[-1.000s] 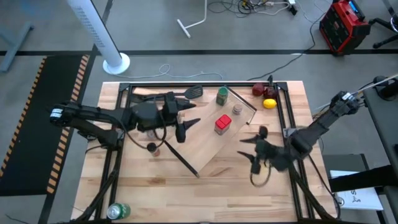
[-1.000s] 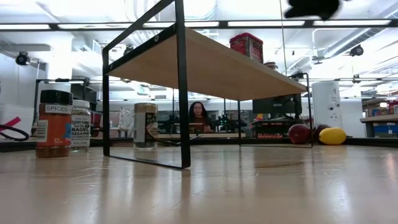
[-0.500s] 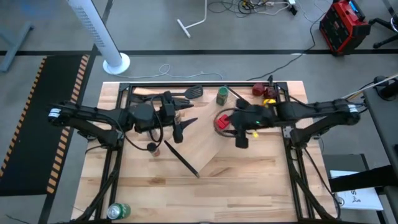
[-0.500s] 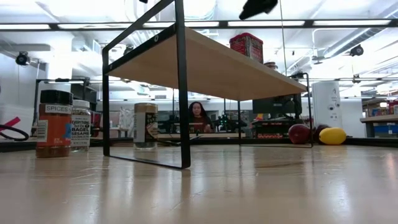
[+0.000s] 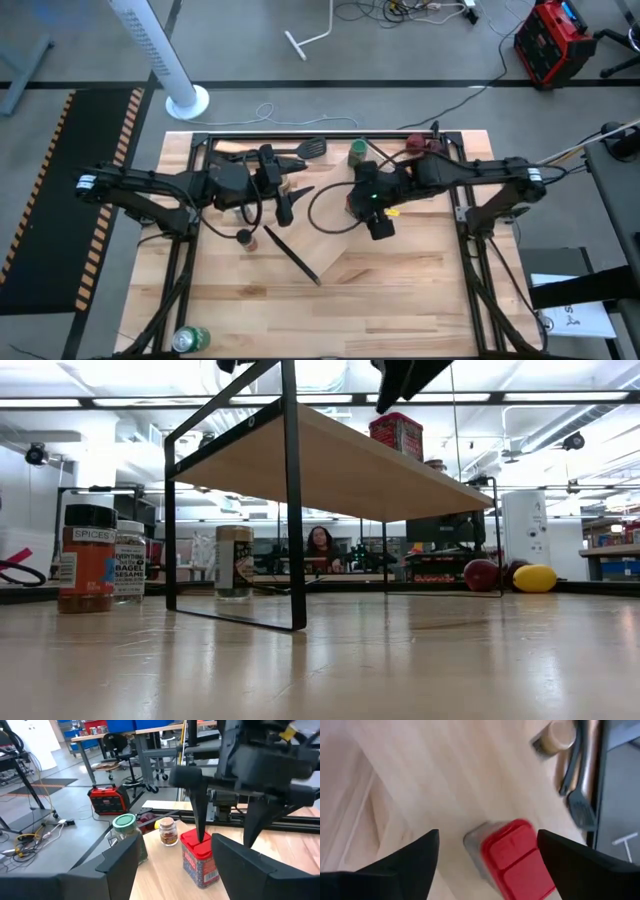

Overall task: Shelf spices
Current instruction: Remove the red seasoning can from the shelf

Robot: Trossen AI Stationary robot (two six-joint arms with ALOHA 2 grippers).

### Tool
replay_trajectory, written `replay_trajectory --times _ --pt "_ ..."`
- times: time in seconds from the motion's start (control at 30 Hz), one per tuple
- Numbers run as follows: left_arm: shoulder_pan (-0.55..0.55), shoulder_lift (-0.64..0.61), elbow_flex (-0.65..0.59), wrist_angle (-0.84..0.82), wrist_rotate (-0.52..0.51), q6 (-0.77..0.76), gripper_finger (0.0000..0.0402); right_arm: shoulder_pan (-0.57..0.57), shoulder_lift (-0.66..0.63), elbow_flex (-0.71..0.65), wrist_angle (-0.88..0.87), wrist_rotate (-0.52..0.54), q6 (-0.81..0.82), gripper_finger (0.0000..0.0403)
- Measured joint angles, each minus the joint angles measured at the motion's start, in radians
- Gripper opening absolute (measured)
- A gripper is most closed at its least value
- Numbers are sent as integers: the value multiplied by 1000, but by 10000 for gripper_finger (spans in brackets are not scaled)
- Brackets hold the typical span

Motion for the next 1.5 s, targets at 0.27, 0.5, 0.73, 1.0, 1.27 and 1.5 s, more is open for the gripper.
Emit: replay_trajectory --times 0.27,0.5,0.73,1.0,1.27,1.5 --pt "3 -10 0 -20 0 -13 261 -8 53 88 -124 2 -63 334" --pt "4 -22 0 -21 0 -27 270 -61 82 102 -145 0 -106 334" --pt "4 -45 0 -63 0 -27 268 -102 109 100 -144 -40 -139 332" --pt "4 -71 0 -124 -1 -41 268 -109 161 100 -148 -82 -144 320" --pt "4 -72 0 -133 -1 -49 263 -109 206 100 -162 -106 -130 274" --pt "4 -72 0 -136 -1 -50 265 -109 236 100 -175 -113 -88 220"
